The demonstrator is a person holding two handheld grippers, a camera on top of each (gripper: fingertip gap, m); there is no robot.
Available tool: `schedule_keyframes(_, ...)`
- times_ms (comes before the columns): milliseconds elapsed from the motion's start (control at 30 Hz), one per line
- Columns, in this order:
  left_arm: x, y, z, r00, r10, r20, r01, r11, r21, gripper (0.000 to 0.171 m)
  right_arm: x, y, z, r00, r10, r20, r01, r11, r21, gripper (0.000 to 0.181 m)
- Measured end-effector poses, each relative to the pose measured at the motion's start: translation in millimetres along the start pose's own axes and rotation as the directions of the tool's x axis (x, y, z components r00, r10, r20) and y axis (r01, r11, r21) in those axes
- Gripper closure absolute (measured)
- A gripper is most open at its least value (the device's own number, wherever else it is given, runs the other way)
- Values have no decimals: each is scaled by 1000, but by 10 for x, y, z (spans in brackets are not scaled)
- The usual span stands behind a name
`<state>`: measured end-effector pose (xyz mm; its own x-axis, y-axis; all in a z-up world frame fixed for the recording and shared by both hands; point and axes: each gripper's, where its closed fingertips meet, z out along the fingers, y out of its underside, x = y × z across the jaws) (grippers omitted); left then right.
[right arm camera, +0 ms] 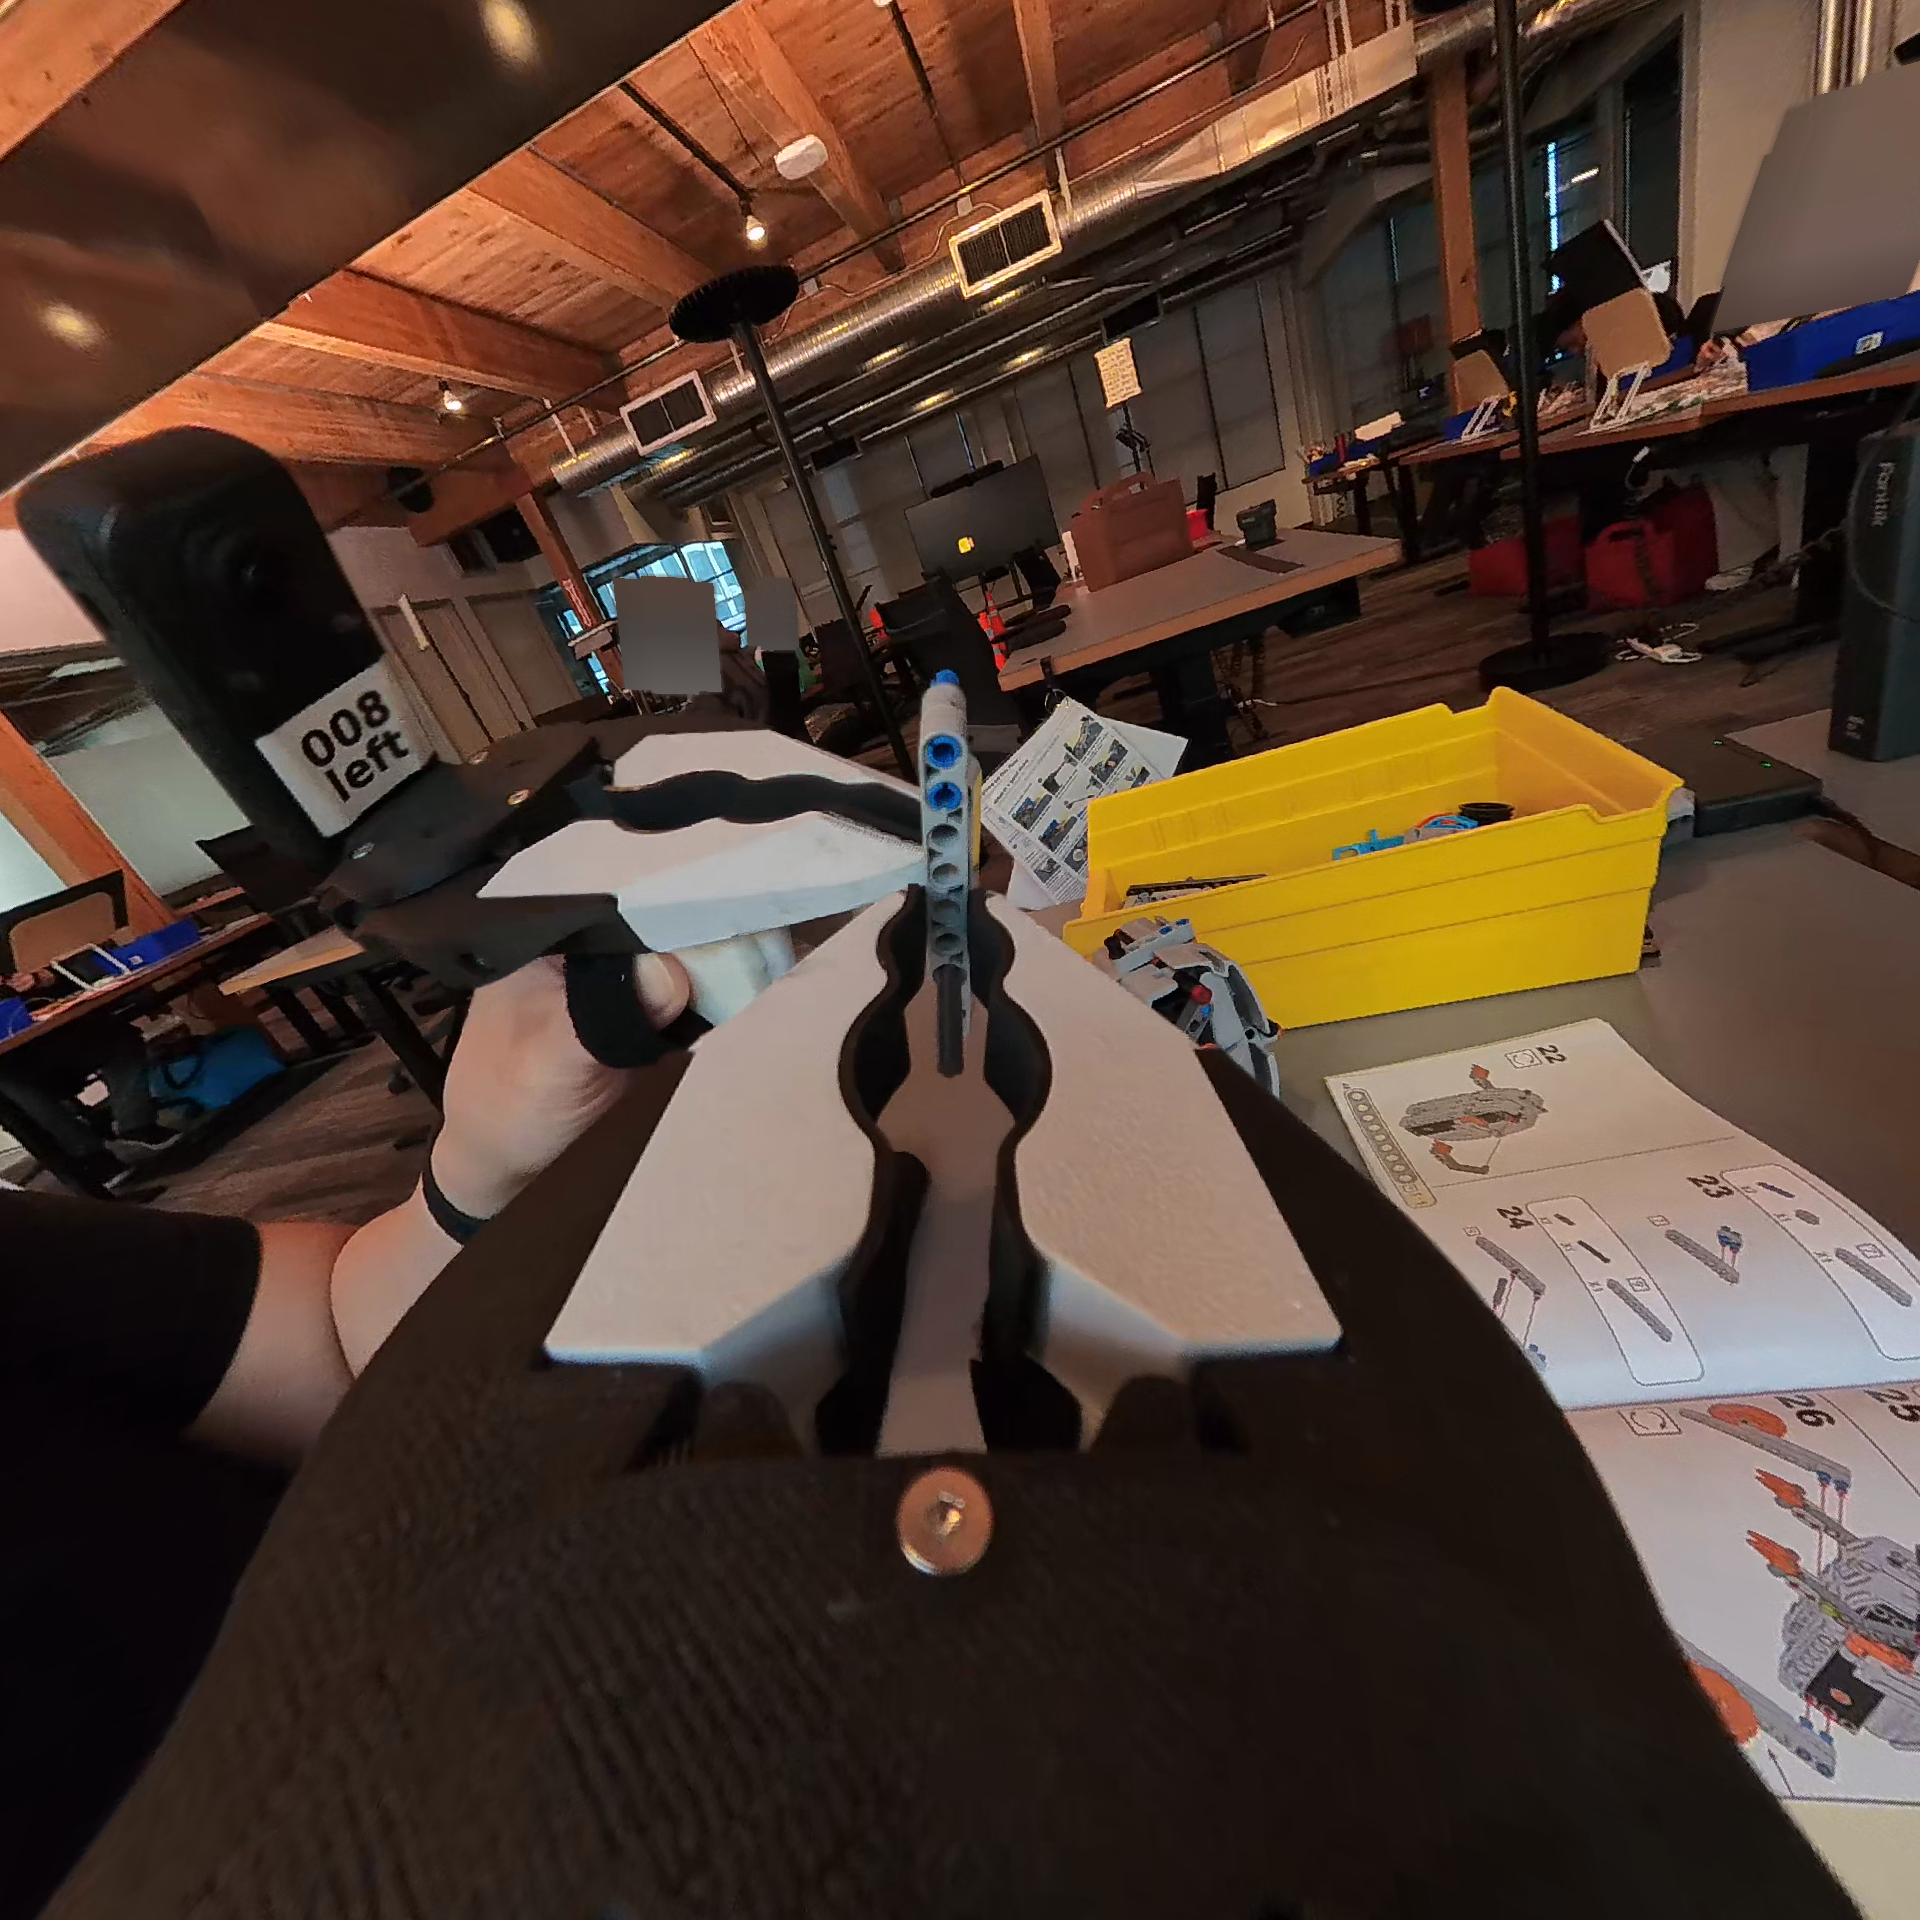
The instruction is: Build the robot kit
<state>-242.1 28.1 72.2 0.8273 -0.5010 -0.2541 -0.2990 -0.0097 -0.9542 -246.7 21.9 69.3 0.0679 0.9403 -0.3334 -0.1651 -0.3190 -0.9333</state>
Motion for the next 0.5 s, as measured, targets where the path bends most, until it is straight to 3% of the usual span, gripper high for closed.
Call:
schedule_keyframes(167, -4, -60, -14, 999, 21, 31, -22, 1000, 19, 166, -22, -57, -1, 999, 37, 24, -39, 998, 59, 176)
schedule_keyframes(500, 8, -153, -46, 998, -41, -50, 42, 999, 33, 166, -99, -141, -11, 993, 71, 99, -83, 988, 127, 177)
